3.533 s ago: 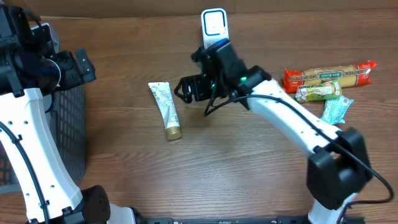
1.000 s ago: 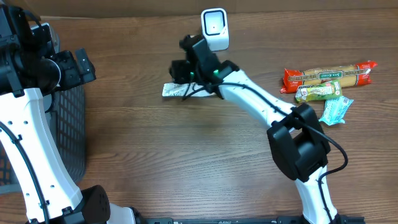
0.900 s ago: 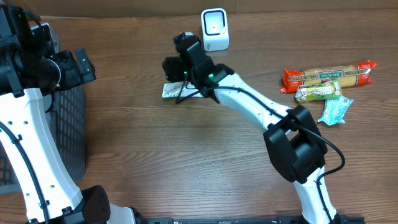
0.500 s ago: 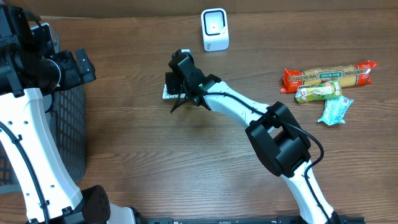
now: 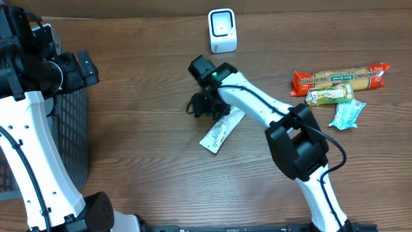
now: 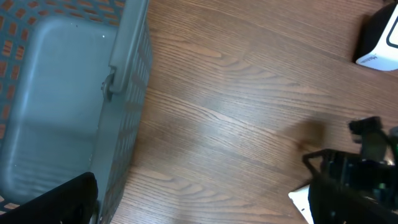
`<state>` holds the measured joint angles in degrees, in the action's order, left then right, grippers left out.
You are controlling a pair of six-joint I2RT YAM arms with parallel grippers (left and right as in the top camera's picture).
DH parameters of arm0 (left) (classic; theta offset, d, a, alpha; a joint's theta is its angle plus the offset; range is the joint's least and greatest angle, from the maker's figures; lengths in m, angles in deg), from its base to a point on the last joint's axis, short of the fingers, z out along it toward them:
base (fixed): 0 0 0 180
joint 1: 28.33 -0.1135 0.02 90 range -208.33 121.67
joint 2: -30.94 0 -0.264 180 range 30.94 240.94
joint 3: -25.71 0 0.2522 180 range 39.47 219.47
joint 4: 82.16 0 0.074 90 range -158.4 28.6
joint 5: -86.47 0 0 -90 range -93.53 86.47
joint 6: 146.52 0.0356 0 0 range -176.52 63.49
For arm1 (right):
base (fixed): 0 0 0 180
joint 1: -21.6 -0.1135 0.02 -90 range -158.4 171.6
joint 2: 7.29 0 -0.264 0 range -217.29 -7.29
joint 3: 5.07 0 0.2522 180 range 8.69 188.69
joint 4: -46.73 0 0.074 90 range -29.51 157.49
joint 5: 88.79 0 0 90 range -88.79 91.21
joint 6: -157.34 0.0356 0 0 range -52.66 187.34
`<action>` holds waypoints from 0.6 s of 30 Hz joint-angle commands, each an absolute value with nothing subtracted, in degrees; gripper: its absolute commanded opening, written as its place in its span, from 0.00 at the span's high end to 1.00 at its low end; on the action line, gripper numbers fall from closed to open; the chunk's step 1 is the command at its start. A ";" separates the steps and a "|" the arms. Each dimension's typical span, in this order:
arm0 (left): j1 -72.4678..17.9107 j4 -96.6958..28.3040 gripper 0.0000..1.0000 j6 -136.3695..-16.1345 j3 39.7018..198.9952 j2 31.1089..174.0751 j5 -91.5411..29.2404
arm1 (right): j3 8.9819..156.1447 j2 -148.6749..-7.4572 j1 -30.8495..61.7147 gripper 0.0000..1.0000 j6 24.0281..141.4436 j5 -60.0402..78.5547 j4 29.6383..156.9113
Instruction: Scan the item barcode
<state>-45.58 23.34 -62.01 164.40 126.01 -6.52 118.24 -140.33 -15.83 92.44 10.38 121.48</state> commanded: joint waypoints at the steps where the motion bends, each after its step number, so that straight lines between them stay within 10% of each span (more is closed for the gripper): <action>1: -45.56 23.23 0.00 -60.77 165.25 126.10 -6.54 | 120.52 -131.54 -12.49 0.40 92.03 9.92 122.99; 8: -45.56 23.26 0.00 -60.77 165.25 126.10 -6.54 | 119.75 -123.58 -4.86 0.40 103.43 4.02 134.42; 13: -45.56 23.26 0.00 -60.77 165.25 126.10 -6.54 | 109.65 -123.71 -3.22 0.10 105.14 16.00 131.84; 18: -45.56 23.26 0.00 -60.77 165.25 126.10 -6.54 | 98.33 -123.71 -5.12 0.00 111.72 18.05 123.51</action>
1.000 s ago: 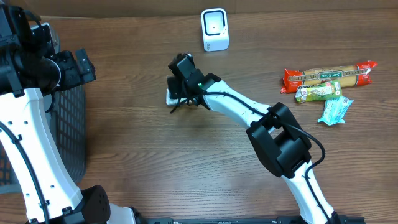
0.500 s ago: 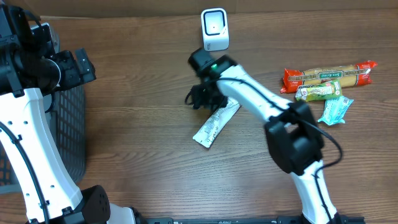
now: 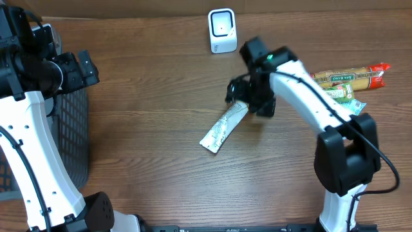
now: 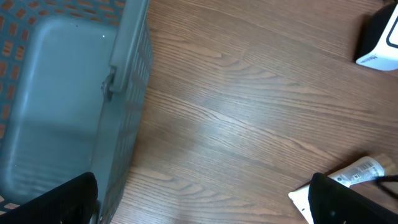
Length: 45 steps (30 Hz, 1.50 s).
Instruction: Scan the item barcode
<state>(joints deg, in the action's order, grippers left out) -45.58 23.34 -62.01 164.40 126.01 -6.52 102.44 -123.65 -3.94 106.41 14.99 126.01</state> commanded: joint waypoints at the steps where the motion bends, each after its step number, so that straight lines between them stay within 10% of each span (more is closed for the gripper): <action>1: -45.56 23.23 0.00 -60.77 165.25 126.10 -6.54 | 96.50 -123.71 -5.67 0.00 113.73 18.10 121.39; 10: -45.56 23.23 0.00 -60.77 165.25 126.10 -6.54 | 88.93 -123.93 -10.22 0.07 118.56 14.14 104.74; 18: -45.56 23.26 0.00 -60.77 165.25 126.10 -6.54 | 88.96 -123.93 -10.17 0.75 109.95 15.45 99.65; 24: -45.56 23.23 0.00 -60.77 165.25 126.10 -6.54 | 89.04 -123.93 -10.17 0.96 88.79 28.68 89.59; 28: -45.56 23.26 0.00 -60.77 165.25 126.10 -6.54 | 89.04 -123.93 -10.17 0.93 83.89 31.39 87.60; 34: -45.56 23.26 0.01 -60.77 165.25 126.10 -6.54 | 89.11 -123.93 -9.60 0.37 83.78 31.61 88.56; 45: -45.54 23.23 0.01 -60.77 165.25 126.10 -6.54 | 90.09 -124.11 -5.19 0.17 83.81 35.61 85.42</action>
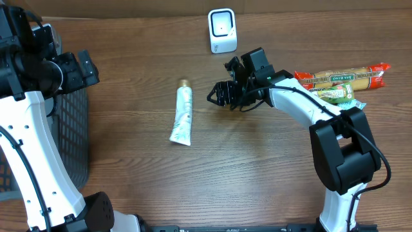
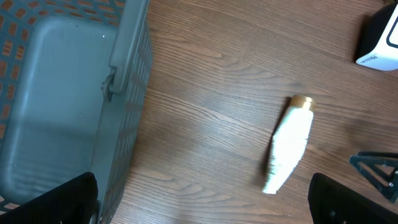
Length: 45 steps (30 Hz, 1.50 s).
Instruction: Scan the item barcode
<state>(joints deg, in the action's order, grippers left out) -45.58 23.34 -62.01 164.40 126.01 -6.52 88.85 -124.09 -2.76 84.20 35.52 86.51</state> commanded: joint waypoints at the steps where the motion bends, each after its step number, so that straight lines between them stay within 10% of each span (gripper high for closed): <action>1: -45.52 23.23 0.00 -60.77 165.25 126.10 -6.54 | 91.60 -124.11 -6.61 0.12 83.81 31.23 86.44; 17: -45.45 23.26 0.00 -60.77 165.25 126.10 -6.54 | 123.93 -138.60 -24.58 0.00 79.33 -8.17 106.25; 34: -45.45 23.26 0.00 -60.77 165.25 126.10 -6.54 | 124.21 -148.43 -33.69 0.01 74.32 -29.75 109.37; 45: -45.54 23.23 0.00 -60.77 165.25 126.10 -6.54 | 124.21 -148.43 -33.67 0.63 70.30 -31.32 114.20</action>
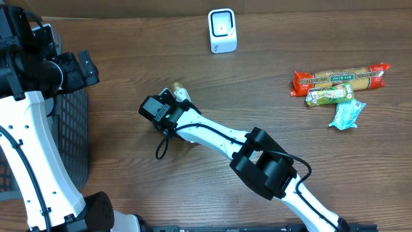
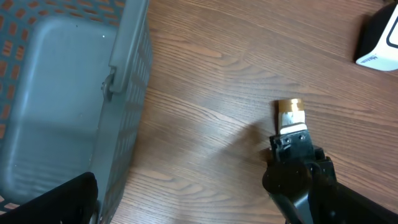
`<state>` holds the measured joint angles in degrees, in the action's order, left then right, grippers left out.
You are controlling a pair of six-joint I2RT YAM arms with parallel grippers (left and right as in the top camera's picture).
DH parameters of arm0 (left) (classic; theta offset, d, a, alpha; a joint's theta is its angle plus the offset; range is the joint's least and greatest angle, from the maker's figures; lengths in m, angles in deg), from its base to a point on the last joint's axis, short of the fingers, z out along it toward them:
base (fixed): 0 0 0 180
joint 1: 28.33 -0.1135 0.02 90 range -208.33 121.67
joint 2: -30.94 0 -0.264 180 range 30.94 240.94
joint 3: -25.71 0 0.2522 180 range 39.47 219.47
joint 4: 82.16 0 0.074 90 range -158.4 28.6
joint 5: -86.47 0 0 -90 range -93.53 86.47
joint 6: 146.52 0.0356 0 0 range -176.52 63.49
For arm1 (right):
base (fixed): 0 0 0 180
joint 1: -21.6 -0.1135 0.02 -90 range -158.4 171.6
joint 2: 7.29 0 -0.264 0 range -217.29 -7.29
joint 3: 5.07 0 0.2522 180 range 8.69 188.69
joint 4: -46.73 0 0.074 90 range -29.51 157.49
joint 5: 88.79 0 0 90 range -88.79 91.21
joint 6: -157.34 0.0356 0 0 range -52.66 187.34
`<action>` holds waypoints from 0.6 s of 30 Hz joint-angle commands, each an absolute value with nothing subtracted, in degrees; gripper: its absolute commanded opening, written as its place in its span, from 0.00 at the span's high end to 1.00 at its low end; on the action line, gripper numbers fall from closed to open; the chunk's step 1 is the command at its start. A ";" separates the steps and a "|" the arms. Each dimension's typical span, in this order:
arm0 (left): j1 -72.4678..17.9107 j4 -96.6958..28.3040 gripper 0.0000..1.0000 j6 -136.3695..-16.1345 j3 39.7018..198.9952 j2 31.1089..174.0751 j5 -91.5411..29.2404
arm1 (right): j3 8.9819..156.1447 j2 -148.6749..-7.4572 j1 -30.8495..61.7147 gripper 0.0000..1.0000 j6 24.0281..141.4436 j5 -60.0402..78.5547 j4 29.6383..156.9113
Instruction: Scan the item barcode
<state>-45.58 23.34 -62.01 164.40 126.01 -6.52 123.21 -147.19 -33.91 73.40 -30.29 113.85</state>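
Note:
A white tube with a gold cap (image 1: 179, 93) lies on the wooden table left of centre. Only the cap (image 2: 289, 106) and a short white stretch show, because my right gripper (image 1: 165, 113) sits right over the tube's body. Its black head (image 2: 297, 169) hides its jaws, so their state does not show. The white barcode scanner (image 1: 222, 30) stands at the far edge, also in the left wrist view's corner (image 2: 380, 41). My left gripper (image 1: 85, 67) hangs open above the basket's edge, nothing between its fingers (image 2: 62, 200).
A dark mesh basket (image 2: 127, 74) stands at the left edge of the table (image 1: 74, 135). At the right lie a long red-ended snack pack (image 1: 340, 78), a green bar (image 1: 329, 95) and a light blue packet (image 1: 346, 114). The right arm (image 1: 219, 138) stretches diagonally across the middle.
The right gripper, then open near the scanner to the right of the tube, is now down over the tube left of centre. The tube's cap has shifted slightly. The left arm is unchanged.
First the right gripper was over the tube in mid-table. Then it was at the tube's upper end, further right. Later the tube lay alone further left, cap away from me, with the gripper open near the scanner. Now the gripper covers the tube.

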 commanded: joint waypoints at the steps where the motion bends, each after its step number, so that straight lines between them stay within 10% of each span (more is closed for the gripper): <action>1: -45.56 23.26 0.00 -60.77 165.25 126.10 -6.54 | 124.21 -148.43 -33.67 0.66 69.71 -31.39 114.20; 5: -45.56 23.23 0.01 -60.77 165.25 126.10 -6.54 | 124.21 -148.41 -33.41 0.96 69.16 -32.30 114.79; 12: -45.56 23.23 0.00 -60.77 165.25 126.10 -6.54 | 124.30 -143.01 -31.81 0.96 69.47 -20.92 116.15; 18: -45.56 23.26 0.01 -60.77 165.25 126.10 -6.54 | 125.44 -137.79 -20.10 0.96 66.82 26.45 123.65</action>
<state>-45.58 23.32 -62.01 164.40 126.01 -6.52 124.61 -141.86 -25.98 68.18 -2.18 122.99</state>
